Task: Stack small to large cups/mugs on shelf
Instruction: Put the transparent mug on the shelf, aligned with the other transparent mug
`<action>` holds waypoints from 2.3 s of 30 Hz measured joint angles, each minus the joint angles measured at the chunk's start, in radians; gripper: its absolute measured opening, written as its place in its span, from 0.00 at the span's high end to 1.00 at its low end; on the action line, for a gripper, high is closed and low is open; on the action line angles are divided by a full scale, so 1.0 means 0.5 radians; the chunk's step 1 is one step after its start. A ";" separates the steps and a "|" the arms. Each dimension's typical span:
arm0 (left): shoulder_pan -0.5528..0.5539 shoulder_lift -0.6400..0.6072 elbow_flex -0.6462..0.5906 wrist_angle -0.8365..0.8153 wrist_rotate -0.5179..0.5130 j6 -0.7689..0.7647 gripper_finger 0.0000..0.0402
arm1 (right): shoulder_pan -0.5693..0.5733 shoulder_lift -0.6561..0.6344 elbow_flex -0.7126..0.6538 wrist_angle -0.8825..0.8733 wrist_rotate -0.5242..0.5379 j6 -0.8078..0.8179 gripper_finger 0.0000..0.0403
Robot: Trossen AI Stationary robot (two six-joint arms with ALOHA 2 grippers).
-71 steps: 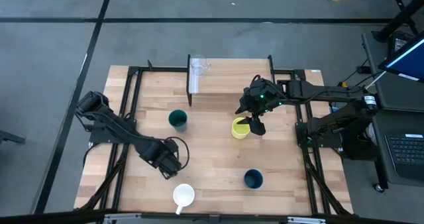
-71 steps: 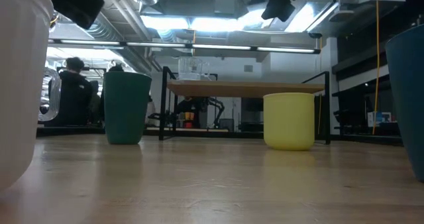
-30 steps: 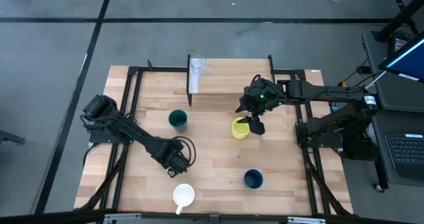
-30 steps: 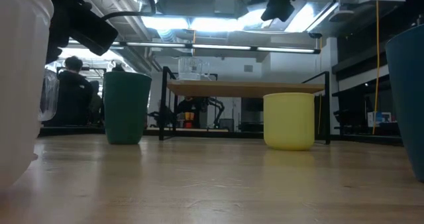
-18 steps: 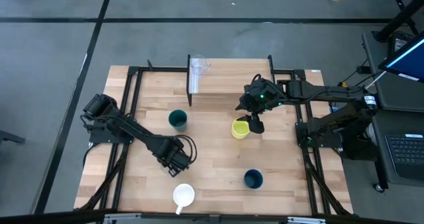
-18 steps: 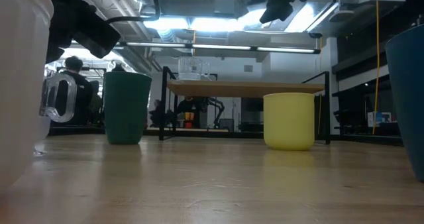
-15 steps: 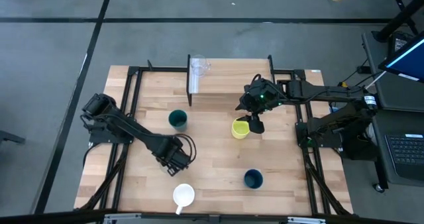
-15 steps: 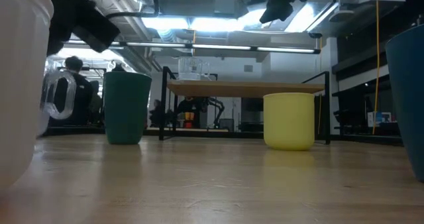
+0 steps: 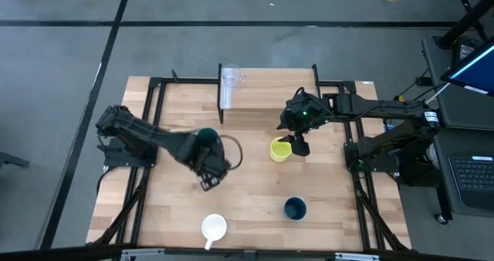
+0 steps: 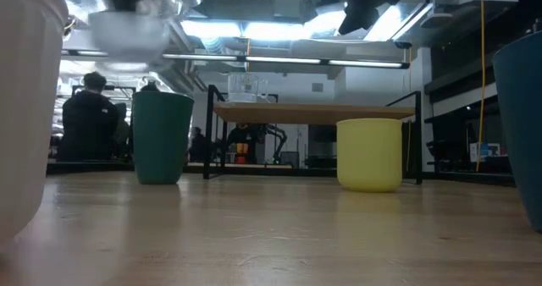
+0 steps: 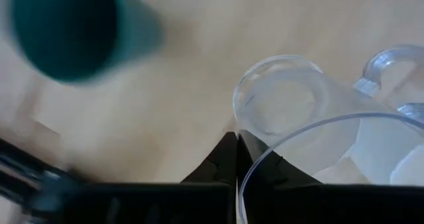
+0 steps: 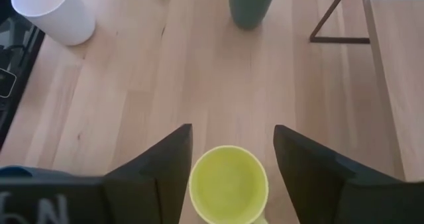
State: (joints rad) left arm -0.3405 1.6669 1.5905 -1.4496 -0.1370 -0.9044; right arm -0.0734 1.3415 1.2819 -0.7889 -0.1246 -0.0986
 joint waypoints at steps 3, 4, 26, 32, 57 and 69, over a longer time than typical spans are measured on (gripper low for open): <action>0.130 -0.002 0.163 -0.110 -0.107 0.183 1.00 | 0.000 0.000 0.000 -0.026 0.000 0.033 0.47; 0.179 -0.002 0.208 -0.125 -0.130 0.261 1.00 | 0.000 0.000 0.000 -0.038 0.000 0.033 0.47; 1.226 0.162 0.873 -0.019 -0.119 1.154 1.00 | 0.000 -0.354 0.001 -0.356 -0.014 0.177 0.47; 1.441 0.397 1.150 -0.078 -0.006 1.211 1.00 | 0.000 -0.491 0.001 -0.397 0.000 0.196 0.47; 1.573 0.708 1.324 -0.243 0.027 1.080 1.00 | 0.001 -0.600 0.002 -0.567 0.001 0.233 0.47; 1.575 0.708 1.324 -0.243 -0.058 1.041 1.00 | 0.001 -0.600 0.002 -0.559 0.002 0.179 0.47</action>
State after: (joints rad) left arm 0.4469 2.0209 2.2524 -1.5711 -0.1661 -0.3839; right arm -0.0731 1.0416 1.2827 -1.0683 -0.1238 -0.0090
